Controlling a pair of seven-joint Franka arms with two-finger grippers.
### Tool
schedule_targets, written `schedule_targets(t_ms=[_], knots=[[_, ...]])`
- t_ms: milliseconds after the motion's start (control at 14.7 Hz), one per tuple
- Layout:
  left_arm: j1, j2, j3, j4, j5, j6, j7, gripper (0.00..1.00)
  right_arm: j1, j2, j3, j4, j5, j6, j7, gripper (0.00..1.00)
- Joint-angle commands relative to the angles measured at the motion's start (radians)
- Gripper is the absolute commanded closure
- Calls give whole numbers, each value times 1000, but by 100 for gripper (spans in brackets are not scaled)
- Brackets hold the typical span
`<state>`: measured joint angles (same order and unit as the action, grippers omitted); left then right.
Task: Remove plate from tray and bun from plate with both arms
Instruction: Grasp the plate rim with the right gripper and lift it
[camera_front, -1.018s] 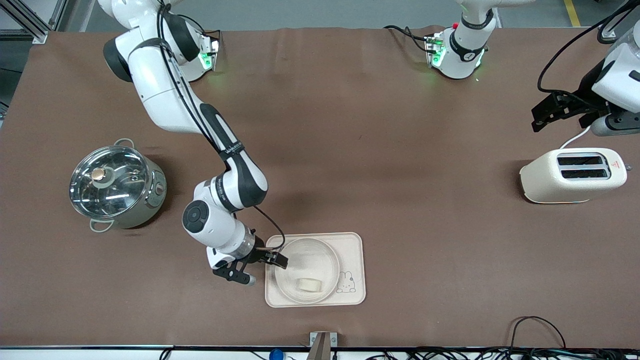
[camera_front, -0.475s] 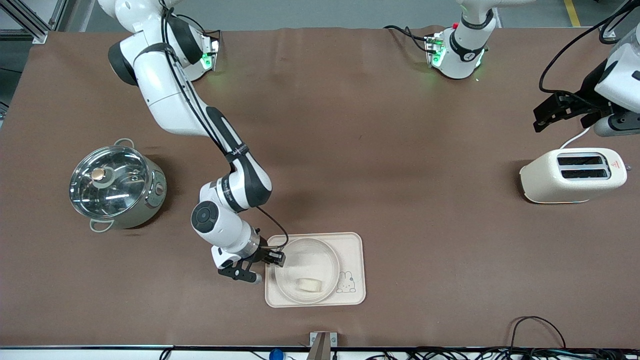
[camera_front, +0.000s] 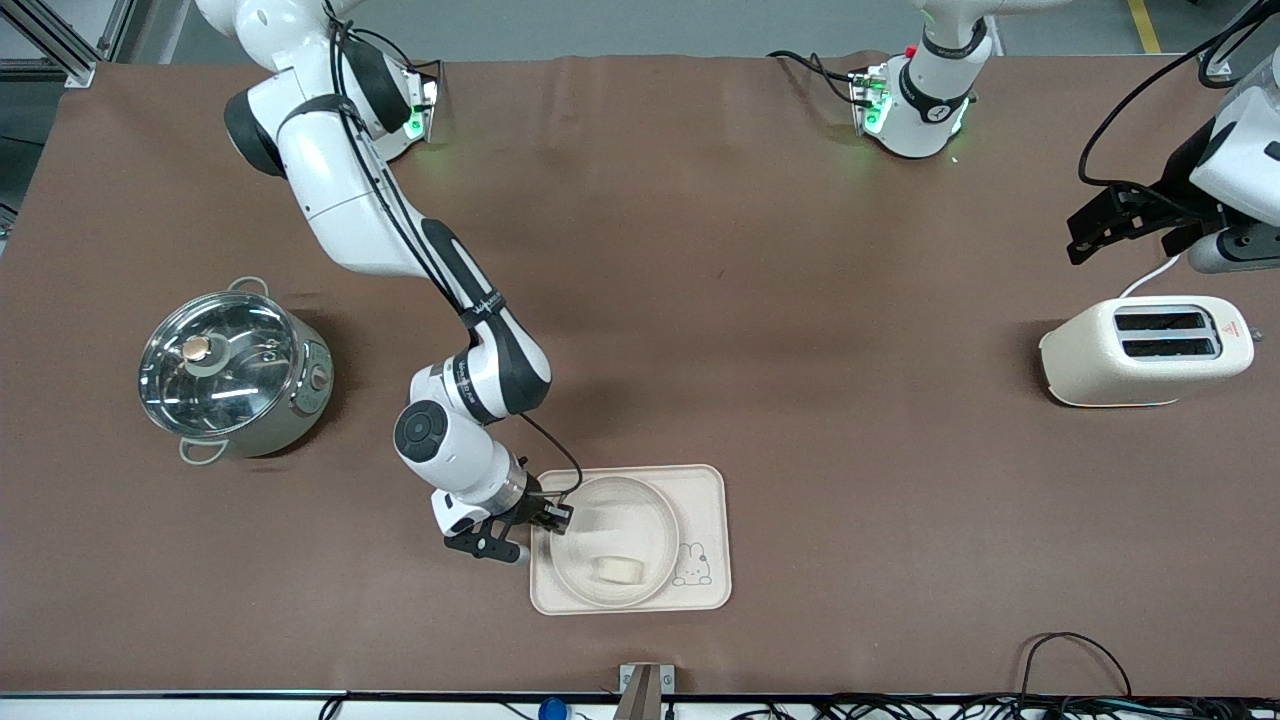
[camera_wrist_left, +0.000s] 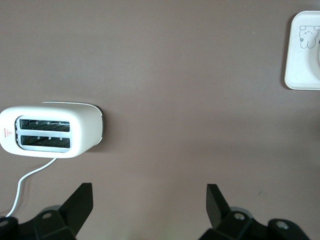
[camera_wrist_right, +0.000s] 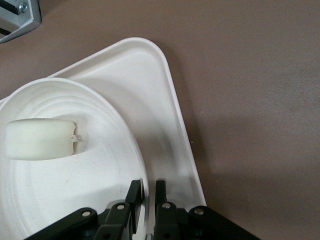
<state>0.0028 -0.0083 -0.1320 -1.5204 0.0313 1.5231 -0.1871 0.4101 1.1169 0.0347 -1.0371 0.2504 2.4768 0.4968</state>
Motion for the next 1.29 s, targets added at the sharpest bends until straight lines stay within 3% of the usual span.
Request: schedule_targets(t_ms=[0, 339, 611, 814, 1086, 1222], knots=[[5, 4, -1, 17, 12, -11, 18, 0, 4, 27, -4, 34, -16, 10, 3, 99], [5, 4, -1, 19, 10, -9, 18, 0, -2, 17, 10, 35, -5, 25, 14, 100], [5, 5, -1, 19, 10, -6, 18, 0, -52, -57, 137, -12, 67, 24, 13, 100], [6, 5, -1, 17, 10, 5, 17, 0, -100, -169, 230, -200, 76, 127, -9, 100], [5, 11, -1, 17, 10, 6, 17, 0, -279, -294, 445, -557, 76, 338, -133, 100], [5, 11, -1, 17, 10, 5, 18, 0, -307, -347, 490, -705, 75, 434, -147, 100]])
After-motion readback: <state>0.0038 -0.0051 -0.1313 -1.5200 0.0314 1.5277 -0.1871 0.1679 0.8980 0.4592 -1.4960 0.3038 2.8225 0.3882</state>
